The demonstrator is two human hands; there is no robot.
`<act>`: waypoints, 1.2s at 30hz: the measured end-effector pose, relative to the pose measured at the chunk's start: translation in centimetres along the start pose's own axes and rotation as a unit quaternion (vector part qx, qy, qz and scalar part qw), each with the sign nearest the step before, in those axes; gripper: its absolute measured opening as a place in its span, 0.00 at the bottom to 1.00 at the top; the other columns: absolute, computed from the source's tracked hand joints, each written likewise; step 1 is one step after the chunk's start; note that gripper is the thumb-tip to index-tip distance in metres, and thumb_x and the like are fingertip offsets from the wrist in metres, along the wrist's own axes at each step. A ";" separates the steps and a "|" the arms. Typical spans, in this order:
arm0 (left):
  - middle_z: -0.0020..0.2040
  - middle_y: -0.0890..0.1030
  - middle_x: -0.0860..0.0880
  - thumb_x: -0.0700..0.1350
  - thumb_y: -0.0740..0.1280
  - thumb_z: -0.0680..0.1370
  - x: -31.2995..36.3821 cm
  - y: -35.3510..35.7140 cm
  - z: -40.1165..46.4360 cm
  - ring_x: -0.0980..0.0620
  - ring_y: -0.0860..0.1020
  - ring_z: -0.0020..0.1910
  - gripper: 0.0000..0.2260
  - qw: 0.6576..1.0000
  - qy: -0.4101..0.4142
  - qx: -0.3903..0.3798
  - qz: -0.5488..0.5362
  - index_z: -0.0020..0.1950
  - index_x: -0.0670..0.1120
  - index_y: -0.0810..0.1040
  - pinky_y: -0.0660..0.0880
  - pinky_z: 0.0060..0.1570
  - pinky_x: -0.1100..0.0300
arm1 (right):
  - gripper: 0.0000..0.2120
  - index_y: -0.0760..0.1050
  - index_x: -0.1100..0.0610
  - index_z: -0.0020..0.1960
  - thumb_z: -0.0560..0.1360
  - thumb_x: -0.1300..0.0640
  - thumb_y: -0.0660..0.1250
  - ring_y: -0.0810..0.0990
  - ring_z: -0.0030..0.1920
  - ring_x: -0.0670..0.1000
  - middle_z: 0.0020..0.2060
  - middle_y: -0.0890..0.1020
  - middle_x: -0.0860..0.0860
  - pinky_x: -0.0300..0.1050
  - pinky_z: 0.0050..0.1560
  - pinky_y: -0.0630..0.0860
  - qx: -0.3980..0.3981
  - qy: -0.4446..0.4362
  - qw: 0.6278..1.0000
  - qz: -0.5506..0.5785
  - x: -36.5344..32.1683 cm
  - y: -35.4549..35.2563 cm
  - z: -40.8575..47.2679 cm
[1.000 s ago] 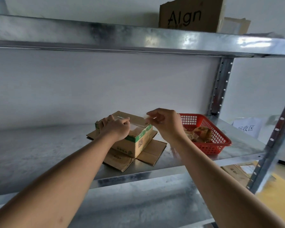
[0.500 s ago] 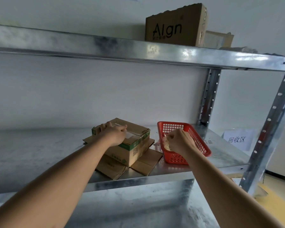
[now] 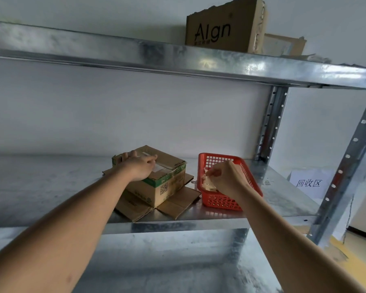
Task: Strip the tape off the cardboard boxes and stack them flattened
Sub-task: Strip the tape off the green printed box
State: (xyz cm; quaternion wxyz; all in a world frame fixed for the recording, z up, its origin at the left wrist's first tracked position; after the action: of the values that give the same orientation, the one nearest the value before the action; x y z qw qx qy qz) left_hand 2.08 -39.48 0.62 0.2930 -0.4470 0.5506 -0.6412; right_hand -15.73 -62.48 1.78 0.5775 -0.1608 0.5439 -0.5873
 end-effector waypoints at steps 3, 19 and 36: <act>0.82 0.53 0.43 0.61 0.45 0.86 0.0 0.1 0.0 0.36 0.50 0.79 0.21 1.000 -0.001 0.002 0.000 0.79 0.73 0.55 0.53 0.75 0.37 | 0.08 0.87 0.52 0.49 0.78 0.61 0.69 0.83 0.36 0.47 0.44 0.87 0.47 0.44 0.36 0.82 -0.017 -0.015 1.000 0.001 -0.4 0.2 0.2; 0.81 0.55 0.44 0.62 0.44 0.85 -0.1 0.0 0.3 0.37 0.51 0.79 0.21 1.000 -0.006 -0.007 0.021 0.79 0.74 0.53 0.54 0.73 0.38 | 0.11 0.86 0.45 0.42 0.70 0.61 0.81 0.84 0.40 0.42 0.44 0.87 0.45 0.42 0.41 0.85 -0.006 -0.004 0.999 0.050 0.1 -0.1 -0.4; 0.81 0.56 0.44 0.64 0.45 0.84 -1.7 -0.7 -1.4 0.38 0.50 0.78 0.22 0.999 -0.006 0.008 0.040 0.79 0.74 0.52 0.55 0.73 0.38 | 0.15 0.82 0.51 0.64 0.79 0.48 0.71 0.80 0.50 0.47 0.56 0.83 0.49 0.42 0.47 0.82 0.049 -0.085 0.983 0.155 -9.1 6.4 -1.0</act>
State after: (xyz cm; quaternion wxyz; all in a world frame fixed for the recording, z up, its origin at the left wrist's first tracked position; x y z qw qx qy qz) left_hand 1.64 -37.23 0.93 0.3258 -0.4259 0.5611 -0.6306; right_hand -10.81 -52.61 0.14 0.7127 -0.0949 0.4817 -0.5009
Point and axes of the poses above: each hand's wrist, its own z-axis towards the middle knuckle, its own y-axis out of the palm, x = y × z, the point moved 6 cm from there along z, towards the middle knuckle
